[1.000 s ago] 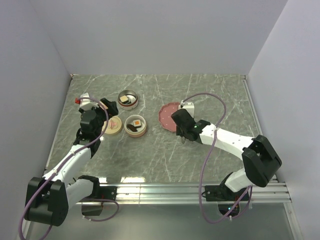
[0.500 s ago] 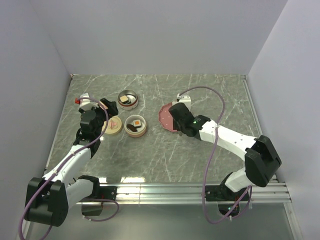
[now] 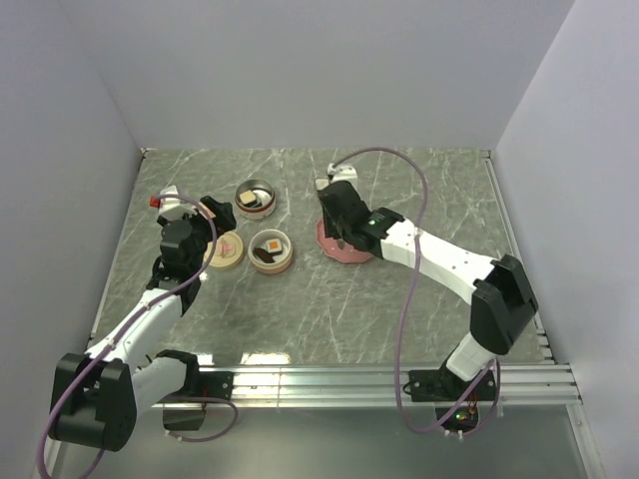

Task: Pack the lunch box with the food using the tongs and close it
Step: Pick up the food using the clamp, then place the food into the lunch box

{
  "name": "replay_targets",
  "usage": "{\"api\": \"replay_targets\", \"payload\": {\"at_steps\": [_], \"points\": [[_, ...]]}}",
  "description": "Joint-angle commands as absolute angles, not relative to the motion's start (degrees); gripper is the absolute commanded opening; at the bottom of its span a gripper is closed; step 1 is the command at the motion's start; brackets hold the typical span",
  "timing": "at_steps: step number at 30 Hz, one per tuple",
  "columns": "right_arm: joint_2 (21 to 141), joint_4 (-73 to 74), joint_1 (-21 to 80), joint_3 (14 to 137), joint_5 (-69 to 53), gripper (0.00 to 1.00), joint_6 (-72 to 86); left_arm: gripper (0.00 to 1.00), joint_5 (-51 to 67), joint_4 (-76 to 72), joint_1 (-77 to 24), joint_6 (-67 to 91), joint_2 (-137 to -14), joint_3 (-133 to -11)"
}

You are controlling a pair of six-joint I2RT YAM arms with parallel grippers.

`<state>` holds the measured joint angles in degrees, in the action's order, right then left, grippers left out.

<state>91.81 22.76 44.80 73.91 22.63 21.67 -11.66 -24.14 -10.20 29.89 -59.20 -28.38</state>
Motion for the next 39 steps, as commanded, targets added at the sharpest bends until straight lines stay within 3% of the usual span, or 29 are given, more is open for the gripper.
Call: {"api": "replay_targets", "payload": {"at_steps": [1,18,39], "points": [[94.56,20.31,45.88,80.59,20.84,0.31,18.37,0.98,-12.39,-26.45,-10.02,30.67,-59.68,-28.92],[109.06,22.15,48.52,98.43,13.27,0.31,13.36,0.98,-13.54,-26.63,-9.93,30.32,-62.05,-29.71],[116.98,25.40,49.22,107.66,11.51,0.31,11.95,0.98,-13.18,-26.89,-9.76,30.23,-63.11,-30.15]]}}
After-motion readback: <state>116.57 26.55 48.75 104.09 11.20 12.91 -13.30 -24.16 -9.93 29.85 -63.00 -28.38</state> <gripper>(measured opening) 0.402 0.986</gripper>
